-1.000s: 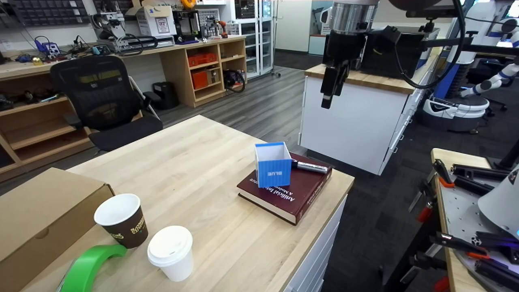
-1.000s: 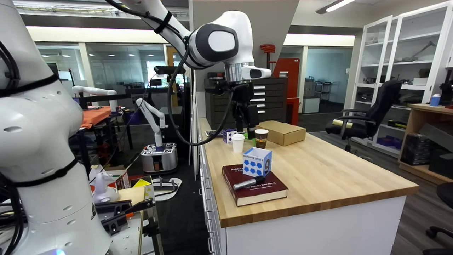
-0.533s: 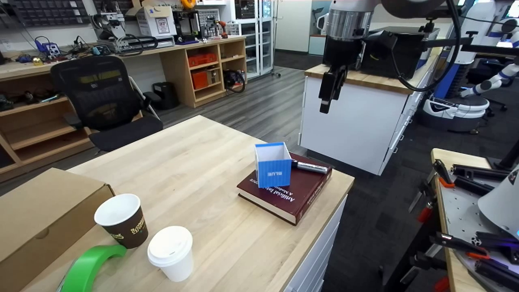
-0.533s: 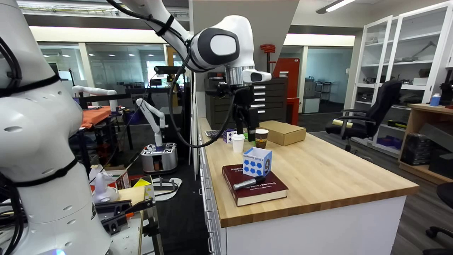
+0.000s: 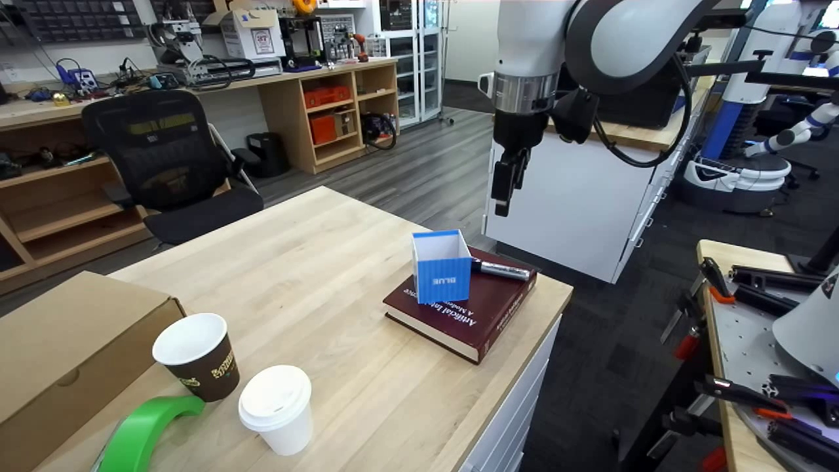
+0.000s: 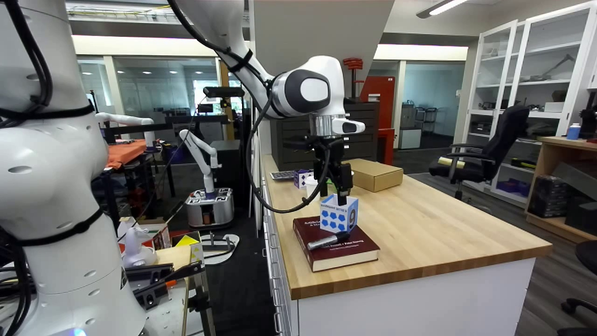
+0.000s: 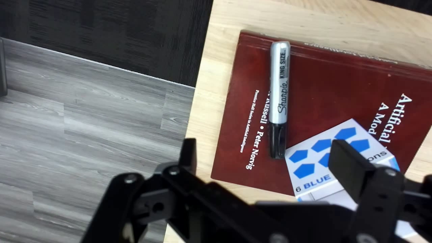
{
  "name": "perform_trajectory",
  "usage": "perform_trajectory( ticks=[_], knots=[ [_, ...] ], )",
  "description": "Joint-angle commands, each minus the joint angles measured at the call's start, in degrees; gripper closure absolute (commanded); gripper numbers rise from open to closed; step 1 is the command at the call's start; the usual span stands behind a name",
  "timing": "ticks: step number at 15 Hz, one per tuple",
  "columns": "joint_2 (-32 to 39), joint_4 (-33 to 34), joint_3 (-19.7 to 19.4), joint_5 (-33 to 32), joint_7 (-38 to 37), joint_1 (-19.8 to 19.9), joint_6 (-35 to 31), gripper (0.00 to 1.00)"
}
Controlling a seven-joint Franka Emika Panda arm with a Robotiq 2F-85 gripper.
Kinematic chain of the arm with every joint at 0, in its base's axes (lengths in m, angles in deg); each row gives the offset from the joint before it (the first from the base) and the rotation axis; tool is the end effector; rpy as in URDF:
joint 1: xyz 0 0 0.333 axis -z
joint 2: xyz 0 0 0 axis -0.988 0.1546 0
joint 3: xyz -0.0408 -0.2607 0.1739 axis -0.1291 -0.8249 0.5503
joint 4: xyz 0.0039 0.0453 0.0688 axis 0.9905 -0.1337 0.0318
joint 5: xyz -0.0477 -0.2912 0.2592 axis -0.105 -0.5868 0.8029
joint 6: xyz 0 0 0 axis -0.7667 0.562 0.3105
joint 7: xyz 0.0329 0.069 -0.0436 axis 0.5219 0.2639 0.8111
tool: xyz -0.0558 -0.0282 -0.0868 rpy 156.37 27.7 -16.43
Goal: Put the marker inside the white and blue box
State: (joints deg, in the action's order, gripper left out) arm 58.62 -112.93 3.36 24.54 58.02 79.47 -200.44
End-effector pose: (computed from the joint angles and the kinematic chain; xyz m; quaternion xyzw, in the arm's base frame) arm 0.5108 0.0629 0.3287 0.9979 0.0252 0.0240 0.0554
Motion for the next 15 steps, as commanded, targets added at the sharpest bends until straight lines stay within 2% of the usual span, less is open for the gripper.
perform_trajectory(
  ticks=[1, 8, 15],
  knots=[
    [4.3, 3.4, -0.9, -2.2, -2.5, -1.3, -0.7, 0.0],
    [9.5, 6.5, -1.9, -1.7, -2.6, -2.4, -1.2, 0.0],
    [12.5, 6.4, -2.3, -0.5, -1.5, -2.7, -2.7, 0.0]
  ],
)
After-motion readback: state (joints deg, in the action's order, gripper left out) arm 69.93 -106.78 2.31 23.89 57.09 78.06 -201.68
